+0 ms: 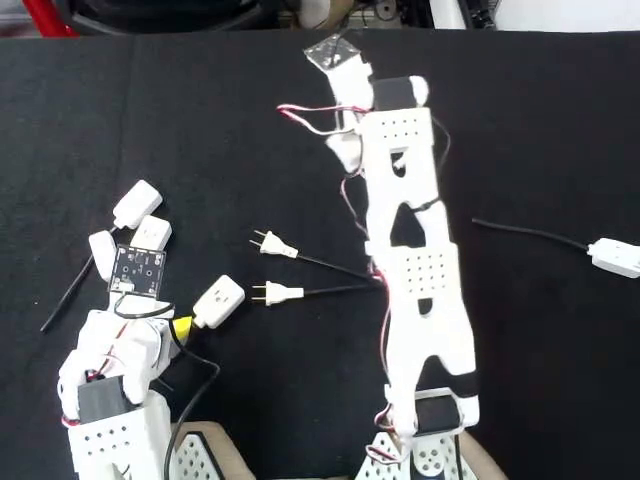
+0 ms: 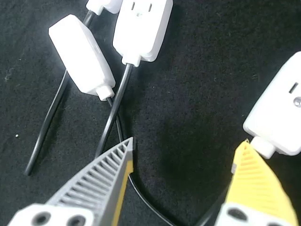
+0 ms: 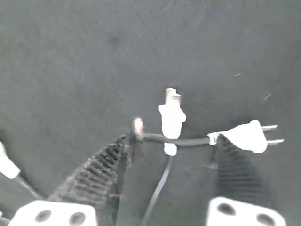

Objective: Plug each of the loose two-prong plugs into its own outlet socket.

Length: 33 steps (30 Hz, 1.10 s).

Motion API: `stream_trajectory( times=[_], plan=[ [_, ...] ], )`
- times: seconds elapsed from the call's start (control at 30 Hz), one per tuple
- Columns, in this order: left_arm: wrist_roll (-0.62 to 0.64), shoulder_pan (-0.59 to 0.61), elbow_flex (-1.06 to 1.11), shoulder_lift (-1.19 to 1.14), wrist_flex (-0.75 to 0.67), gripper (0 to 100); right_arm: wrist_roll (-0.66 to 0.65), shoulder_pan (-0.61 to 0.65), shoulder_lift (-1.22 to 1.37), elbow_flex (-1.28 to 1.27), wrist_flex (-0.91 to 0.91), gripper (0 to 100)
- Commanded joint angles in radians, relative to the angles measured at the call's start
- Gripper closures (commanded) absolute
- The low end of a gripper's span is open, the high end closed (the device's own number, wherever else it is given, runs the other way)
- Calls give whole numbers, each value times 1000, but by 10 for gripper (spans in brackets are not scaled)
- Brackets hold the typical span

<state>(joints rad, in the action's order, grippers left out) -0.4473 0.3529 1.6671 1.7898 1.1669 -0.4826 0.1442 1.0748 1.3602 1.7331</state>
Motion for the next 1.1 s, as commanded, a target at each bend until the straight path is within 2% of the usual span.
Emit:
stream_trajectory(
  times=[0.0, 0.07, 0.2, 0.33, 0.43, 0.53, 0.6, 0.7, 0.8, 0.93, 1.07],
  plan=[
    [-11, 2, -10, -5, -12, 676, -69, -52, -102, 4, 34, 694],
    [-11, 2, -10, -5, -12, 676, -75, -81, -137, 4, 34, 694],
    [-11, 2, -8, -5, -12, 676, -180, -153, -185, 4, 34, 694],
    [-11, 2, -8, -5, -12, 676, -341, -213, -191, 1, 34, 695],
    [-11, 2, -8, -5, -12, 676, -555, -249, -183, -68, 32, 695],
    [-11, 2, -8, -5, -12, 676, -572, -249, -165, -133, 23, 695],
    [-11, 2, -8, -5, -12, 676, -466, -224, -137, -154, -14, 694],
    [-11, 2, -8, -5, -12, 676, -141, -201, -84, -137, -100, 692],
    [-11, 2, -8, -5, -12, 676, 86, -199, -21, -101, -212, 691],
    [-11, 2, -8, -5, -12, 676, 252, -183, 70, -41, -279, 691],
    [-11, 2, -8, -5, -12, 676, 347, -143, 134, 61, -276, 694]
  ],
)
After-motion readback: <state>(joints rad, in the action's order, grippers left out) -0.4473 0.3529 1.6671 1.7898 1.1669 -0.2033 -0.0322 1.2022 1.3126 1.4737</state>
